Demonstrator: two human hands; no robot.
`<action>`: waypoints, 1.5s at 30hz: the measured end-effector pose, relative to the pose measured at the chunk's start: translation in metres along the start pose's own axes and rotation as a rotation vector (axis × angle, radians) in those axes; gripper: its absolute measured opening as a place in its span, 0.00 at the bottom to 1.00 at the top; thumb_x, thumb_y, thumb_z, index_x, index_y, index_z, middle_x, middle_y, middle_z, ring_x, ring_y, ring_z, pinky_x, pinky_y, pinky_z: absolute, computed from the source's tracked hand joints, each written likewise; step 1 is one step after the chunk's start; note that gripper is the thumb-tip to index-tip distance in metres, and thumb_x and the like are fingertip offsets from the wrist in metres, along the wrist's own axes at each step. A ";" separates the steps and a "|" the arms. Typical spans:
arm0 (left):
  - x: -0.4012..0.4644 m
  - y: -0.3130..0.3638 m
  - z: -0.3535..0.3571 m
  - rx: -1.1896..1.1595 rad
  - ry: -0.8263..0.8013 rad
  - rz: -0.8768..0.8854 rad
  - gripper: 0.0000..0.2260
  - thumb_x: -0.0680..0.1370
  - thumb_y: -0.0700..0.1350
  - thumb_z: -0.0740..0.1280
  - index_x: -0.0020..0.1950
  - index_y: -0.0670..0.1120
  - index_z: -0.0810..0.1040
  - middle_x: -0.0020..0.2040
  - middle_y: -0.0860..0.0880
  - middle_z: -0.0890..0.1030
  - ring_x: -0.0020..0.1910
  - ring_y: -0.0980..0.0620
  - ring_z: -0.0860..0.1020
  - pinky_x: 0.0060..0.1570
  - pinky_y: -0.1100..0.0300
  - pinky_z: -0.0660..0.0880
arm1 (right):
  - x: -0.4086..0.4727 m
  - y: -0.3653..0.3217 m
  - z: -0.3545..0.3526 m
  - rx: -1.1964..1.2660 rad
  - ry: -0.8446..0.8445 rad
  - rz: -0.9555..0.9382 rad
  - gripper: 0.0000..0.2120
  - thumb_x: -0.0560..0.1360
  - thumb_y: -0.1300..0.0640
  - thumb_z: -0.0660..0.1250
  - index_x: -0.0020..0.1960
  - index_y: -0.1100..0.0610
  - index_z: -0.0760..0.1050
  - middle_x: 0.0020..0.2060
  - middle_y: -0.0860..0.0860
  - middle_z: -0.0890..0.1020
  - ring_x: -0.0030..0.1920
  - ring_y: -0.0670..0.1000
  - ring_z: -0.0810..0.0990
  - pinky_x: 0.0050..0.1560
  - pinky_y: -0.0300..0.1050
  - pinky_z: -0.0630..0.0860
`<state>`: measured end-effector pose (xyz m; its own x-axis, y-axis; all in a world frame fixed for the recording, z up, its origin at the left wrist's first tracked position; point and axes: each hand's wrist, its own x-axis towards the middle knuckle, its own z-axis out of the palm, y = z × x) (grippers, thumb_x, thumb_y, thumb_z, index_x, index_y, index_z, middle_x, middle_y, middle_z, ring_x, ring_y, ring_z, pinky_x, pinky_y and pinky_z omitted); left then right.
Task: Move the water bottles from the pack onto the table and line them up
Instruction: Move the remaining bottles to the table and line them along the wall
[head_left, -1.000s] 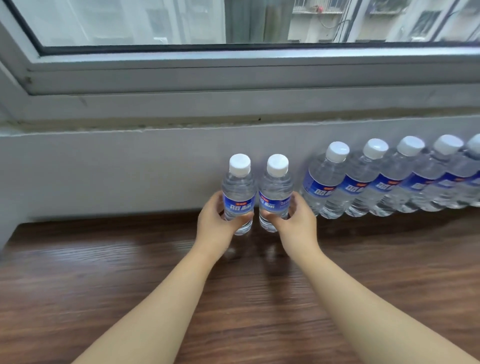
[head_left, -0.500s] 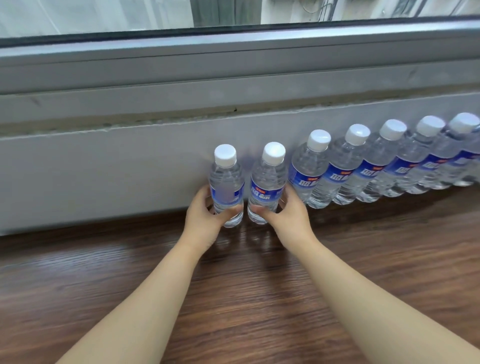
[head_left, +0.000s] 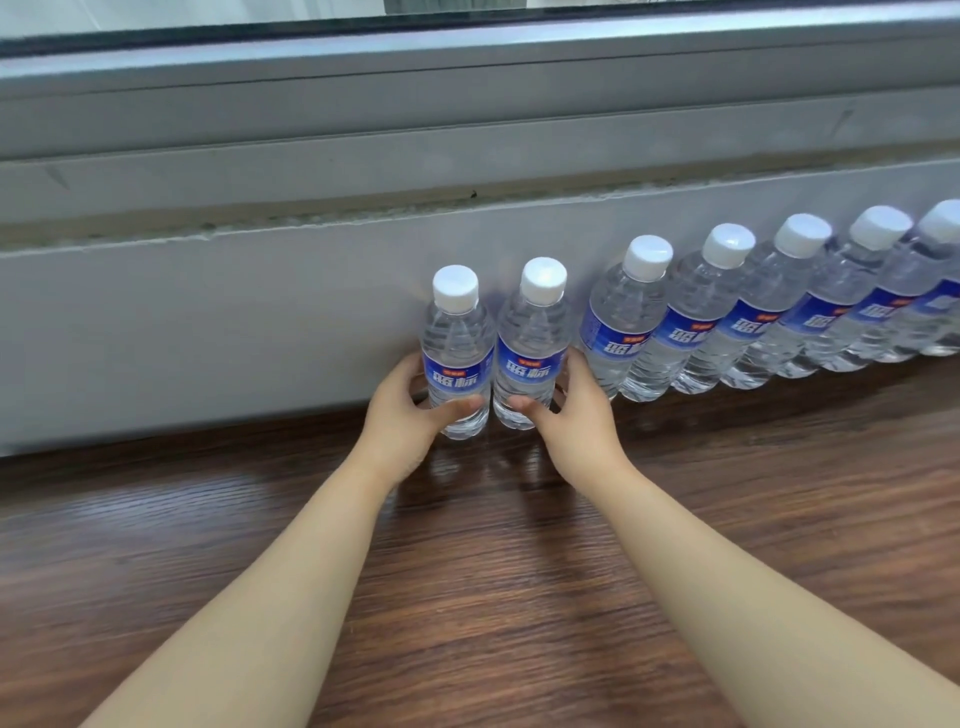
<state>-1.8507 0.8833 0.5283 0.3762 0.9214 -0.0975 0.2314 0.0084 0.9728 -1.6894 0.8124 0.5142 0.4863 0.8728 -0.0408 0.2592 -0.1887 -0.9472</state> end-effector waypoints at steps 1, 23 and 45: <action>0.000 0.001 0.000 0.006 0.001 0.003 0.25 0.68 0.37 0.76 0.63 0.45 0.74 0.52 0.58 0.80 0.45 0.75 0.77 0.40 0.80 0.71 | 0.000 0.001 0.000 -0.002 0.002 -0.005 0.29 0.70 0.61 0.74 0.67 0.49 0.68 0.61 0.44 0.77 0.63 0.45 0.74 0.66 0.44 0.70; -0.016 -0.024 0.030 0.024 0.292 -0.094 0.23 0.65 0.39 0.79 0.55 0.49 0.73 0.52 0.55 0.79 0.52 0.58 0.77 0.42 0.76 0.69 | -0.021 0.019 0.017 0.040 0.346 0.039 0.20 0.69 0.61 0.75 0.59 0.50 0.76 0.52 0.46 0.78 0.50 0.46 0.80 0.55 0.50 0.80; -0.005 -0.026 0.046 0.013 0.297 -0.049 0.21 0.67 0.37 0.77 0.54 0.48 0.71 0.56 0.50 0.78 0.55 0.55 0.75 0.38 0.82 0.68 | -0.012 0.020 0.023 -0.009 0.491 0.020 0.21 0.71 0.64 0.73 0.63 0.55 0.76 0.52 0.45 0.74 0.50 0.51 0.80 0.52 0.53 0.80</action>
<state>-1.8174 0.8608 0.4938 0.0854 0.9934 -0.0767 0.2550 0.0526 0.9655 -1.7097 0.8083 0.4886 0.8268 0.5539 0.0980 0.2521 -0.2091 -0.9448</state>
